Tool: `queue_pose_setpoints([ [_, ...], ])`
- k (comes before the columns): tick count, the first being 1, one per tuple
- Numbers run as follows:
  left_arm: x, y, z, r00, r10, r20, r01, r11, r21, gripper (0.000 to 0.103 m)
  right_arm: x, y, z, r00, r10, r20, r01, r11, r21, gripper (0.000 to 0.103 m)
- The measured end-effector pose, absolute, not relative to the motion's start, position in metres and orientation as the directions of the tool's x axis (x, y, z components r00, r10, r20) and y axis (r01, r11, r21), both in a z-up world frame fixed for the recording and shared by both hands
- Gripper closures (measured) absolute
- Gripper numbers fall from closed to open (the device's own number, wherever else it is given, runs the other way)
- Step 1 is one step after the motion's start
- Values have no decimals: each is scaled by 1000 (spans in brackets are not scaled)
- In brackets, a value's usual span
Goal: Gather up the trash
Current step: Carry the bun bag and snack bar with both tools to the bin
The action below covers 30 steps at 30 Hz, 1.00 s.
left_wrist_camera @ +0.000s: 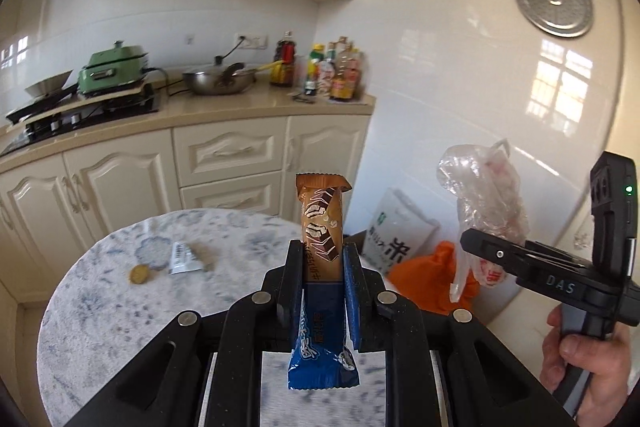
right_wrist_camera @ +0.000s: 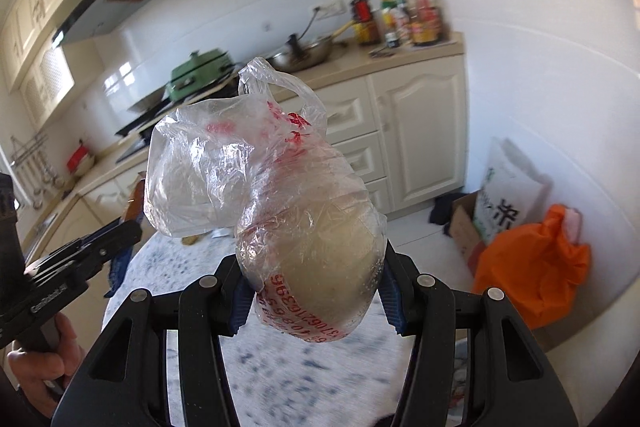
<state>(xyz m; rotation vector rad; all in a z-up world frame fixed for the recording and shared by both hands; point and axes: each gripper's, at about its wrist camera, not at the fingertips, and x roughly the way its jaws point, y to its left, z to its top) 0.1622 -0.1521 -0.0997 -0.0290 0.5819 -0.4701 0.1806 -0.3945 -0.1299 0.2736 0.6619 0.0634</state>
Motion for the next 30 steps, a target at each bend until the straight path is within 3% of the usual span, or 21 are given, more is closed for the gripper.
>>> queue_pose_setpoints([
  [15, 135, -252, -92, 593, -616, -519, 630, 756, -176, 88, 107, -508, -136, 785, -60, -616, 274, 926, 260, 50],
  [21, 152, -304, -115, 463, -658, -593, 691, 687, -223, 88, 94, -546, -172, 732, -102, -673, 369, 890, 266, 50],
  [30, 179, -385, -183, 282, -604, -746, 721, 646, -251, 88, 95, -598, -264, 611, -54, -790, 486, 814, 319, 50],
])
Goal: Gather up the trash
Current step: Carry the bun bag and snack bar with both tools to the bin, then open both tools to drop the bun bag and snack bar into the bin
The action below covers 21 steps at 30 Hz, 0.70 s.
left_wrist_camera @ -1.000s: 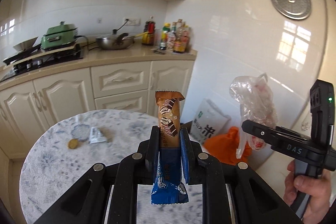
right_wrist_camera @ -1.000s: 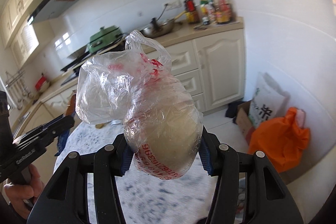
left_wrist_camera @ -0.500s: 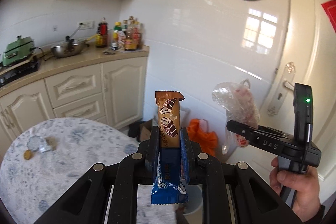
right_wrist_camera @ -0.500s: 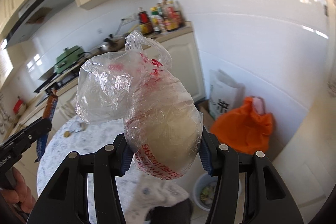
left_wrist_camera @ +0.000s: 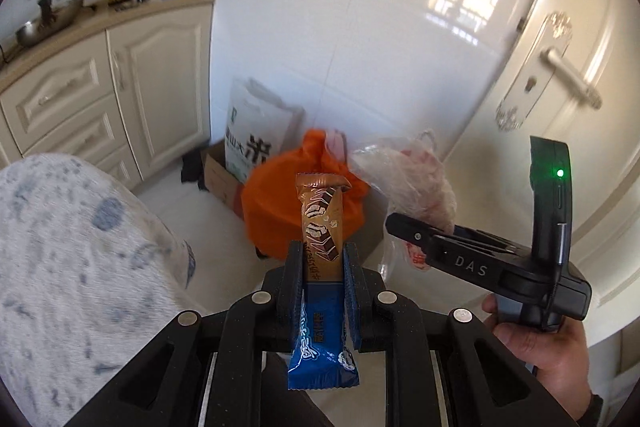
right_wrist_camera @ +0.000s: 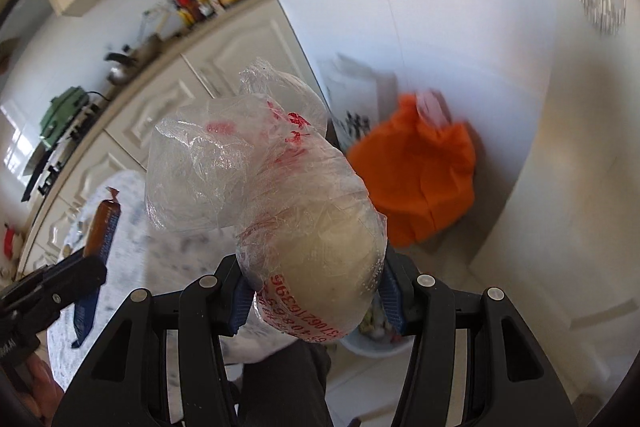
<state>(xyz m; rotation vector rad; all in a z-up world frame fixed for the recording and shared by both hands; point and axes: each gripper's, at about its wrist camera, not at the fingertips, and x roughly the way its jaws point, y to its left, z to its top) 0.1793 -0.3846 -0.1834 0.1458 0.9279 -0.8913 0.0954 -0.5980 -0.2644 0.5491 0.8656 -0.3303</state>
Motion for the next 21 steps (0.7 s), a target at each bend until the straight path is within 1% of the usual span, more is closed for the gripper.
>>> queue_pose_setpoints([
  [6, 194, -433, -223, 198, -546, -814, 721, 644, -256, 88, 101, -619, -311, 552, -15, -833, 545, 763, 347, 49],
  [8, 201, -454, -235, 172, -527, -832, 722, 643, -258, 87, 102, -624, -322, 540, -6, -842, 560, 749, 354, 47],
  [11, 214, -476, -245, 149, -486, -861, 717, 652, -244, 83, 100, -633, -338, 522, 22, -853, 570, 735, 368, 46],
  [12, 218, -482, -247, 140, -476, -868, 715, 655, -244, 77, 99, -636, -342, 518, 27, -855, 576, 728, 372, 44],
  [13, 221, -487, -249, 135, -465, -875, 713, 659, -240, 65, 99, -639, -346, 517, 32, -856, 582, 720, 378, 39],
  [14, 221, -491, -250, 141, -456, -879, 711, 664, -230, 56, 99, -642, -350, 515, 37, -856, 588, 712, 384, 34],
  [15, 222, -492, -249, 152, -451, -880, 708, 671, -221, 41, 98, -644, -351, 511, 33, -859, 594, 709, 381, 27],
  [16, 223, -492, -247, 172, -449, -877, 702, 680, -210, 31, 98, -645, -353, 504, 26, -863, 604, 703, 374, 19],
  [19, 218, -486, -241, 213, -438, -873, 691, 699, -183, 18, 94, -647, -355, 505, 25, -863, 616, 690, 380, 3],
  [20, 218, -484, -240, 230, -431, -873, 689, 705, -167, 15, 95, -646, -356, 498, 19, -867, 620, 691, 372, 0],
  [21, 216, -482, -236, 251, -422, -871, 686, 713, -148, 9, 94, -646, -356, 494, 14, -869, 623, 692, 365, 0],
])
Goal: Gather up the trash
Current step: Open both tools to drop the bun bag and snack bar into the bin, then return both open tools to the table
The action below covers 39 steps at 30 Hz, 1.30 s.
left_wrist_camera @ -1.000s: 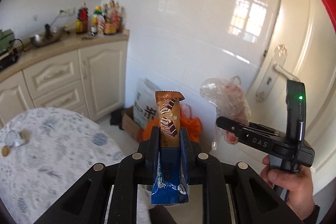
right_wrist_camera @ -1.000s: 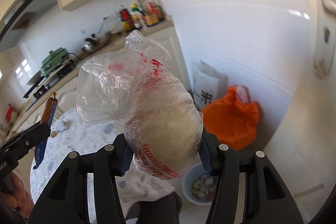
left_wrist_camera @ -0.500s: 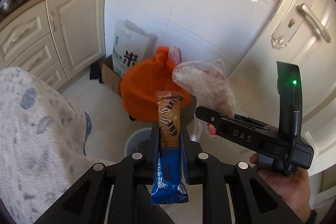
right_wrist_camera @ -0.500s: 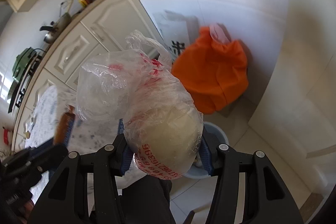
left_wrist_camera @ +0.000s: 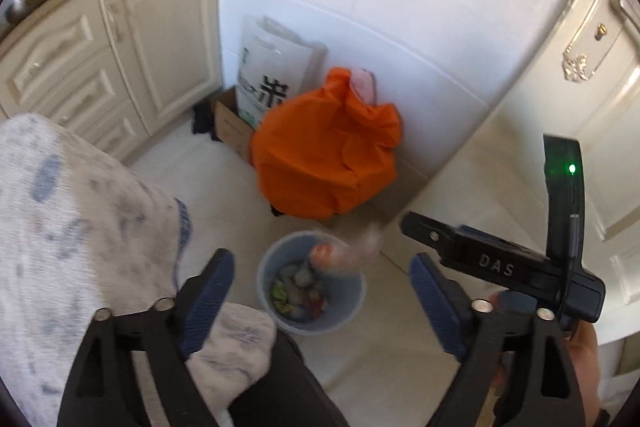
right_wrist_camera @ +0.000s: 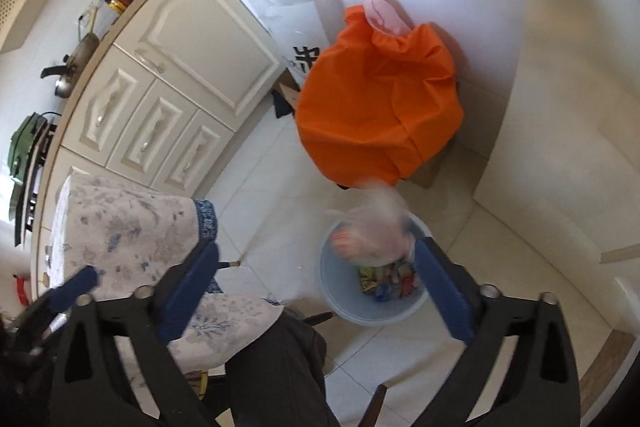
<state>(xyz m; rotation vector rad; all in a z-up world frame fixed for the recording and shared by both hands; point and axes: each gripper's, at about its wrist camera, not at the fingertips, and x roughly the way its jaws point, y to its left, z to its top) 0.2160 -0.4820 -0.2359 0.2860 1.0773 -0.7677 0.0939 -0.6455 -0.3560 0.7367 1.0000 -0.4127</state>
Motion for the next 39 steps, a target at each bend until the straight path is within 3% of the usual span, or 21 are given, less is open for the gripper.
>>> queue_pose_setpoints([
  [3, 208, -475, -221, 310, -419, -853, 677, 728, -111, 3, 92, -642, -354, 488, 13, -873, 628, 689, 361, 0],
  [17, 155, -384, -169, 450, -470, -760, 656, 751, -76, 1, 101, -599, -294, 547, -25, -837, 568, 746, 349, 0],
  [29, 141, -265, -114, 573, -462, -677, 536, 836, -117, 1, 141, -510, -209, 660, -23, -751, 391, 864, 317, 0],
  [39, 139, -148, -79, 723, -359, -590, 349, 927, -137, 1, 189, -403, -149, 743, 48, -668, 161, 955, 248, 0],
])
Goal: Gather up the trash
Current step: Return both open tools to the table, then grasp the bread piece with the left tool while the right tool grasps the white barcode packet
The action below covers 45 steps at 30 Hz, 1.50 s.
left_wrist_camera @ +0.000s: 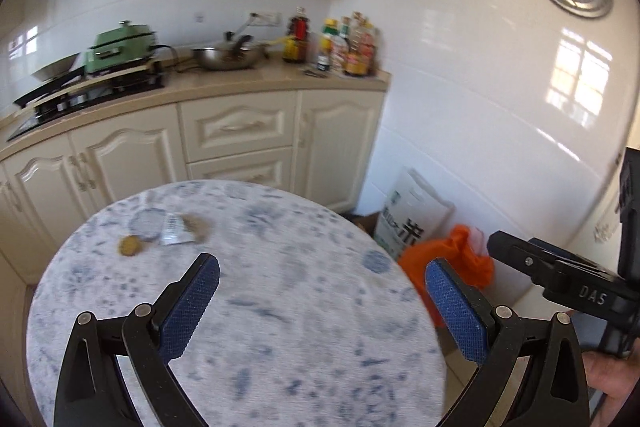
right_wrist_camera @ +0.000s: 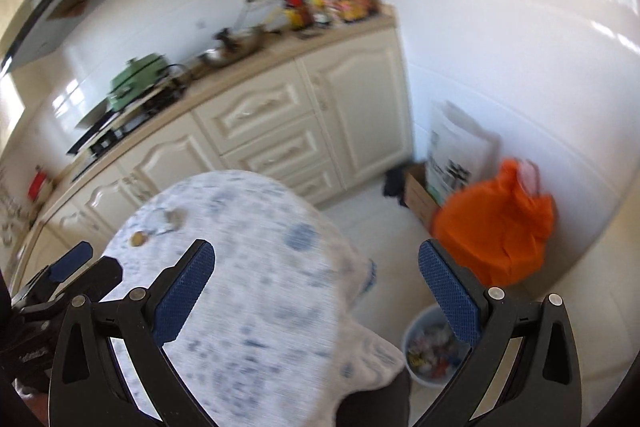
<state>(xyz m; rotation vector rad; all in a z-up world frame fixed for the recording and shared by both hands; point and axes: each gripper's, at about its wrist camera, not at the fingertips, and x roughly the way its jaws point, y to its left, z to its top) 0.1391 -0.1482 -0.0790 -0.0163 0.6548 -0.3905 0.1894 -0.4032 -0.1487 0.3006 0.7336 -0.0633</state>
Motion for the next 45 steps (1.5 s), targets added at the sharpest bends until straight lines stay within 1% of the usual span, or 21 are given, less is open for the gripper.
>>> queue_pose_setpoints([
  [8, 139, -65, -75, 793, -223, -567, 190, 975, -117, 1, 230, -317, -136, 753, 169, -635, -23, 973, 231, 0],
  [15, 149, -15, -86, 802, -119, -585, 69, 992, -107, 1, 271, -258, -148, 718, 240, -653, -140, 969, 203, 0],
  [18, 163, -4, -95, 795, -92, -599, 39, 994, -102, 1, 294, -235, -163, 690, 263, -674, -188, 965, 184, 0],
  [26, 248, 0, -143, 733, -66, -677, 28, 997, -67, 1, 357, -202, -222, 593, 268, -760, -235, 959, 155, 1],
  [29, 283, 0, -164, 706, -77, -704, 37, 997, -71, 1, 380, -193, -247, 555, 263, -789, -246, 958, 146, 4],
  [34, 341, -10, -203, 655, -63, -753, 42, 998, -47, 3, 408, -188, -273, 512, 261, -818, -251, 957, 148, 14],
  [38, 374, -15, -221, 634, -49, -772, 52, 998, -21, 6, 426, -182, -291, 486, 268, -832, -255, 954, 158, 17],
  [39, 379, -16, -225, 632, -44, -774, 54, 998, -13, 7, 431, -179, -295, 479, 274, -834, -260, 952, 163, 18],
  [41, 393, -19, -232, 622, -40, -782, 62, 998, -2, 13, 438, -173, -299, 472, 281, -835, -271, 948, 166, 25],
  [43, 406, -20, -238, 604, -64, -794, 77, 997, -22, 27, 444, -165, -306, 461, 283, -841, -287, 945, 160, 29],
  [44, 412, -21, -240, 597, -70, -799, 80, 996, -27, 28, 444, -162, -307, 471, 272, -839, -292, 946, 143, 30],
  [45, 416, -21, -240, 597, -69, -799, 83, 996, -24, 30, 444, -157, -308, 482, 258, -838, -298, 947, 119, 37],
])
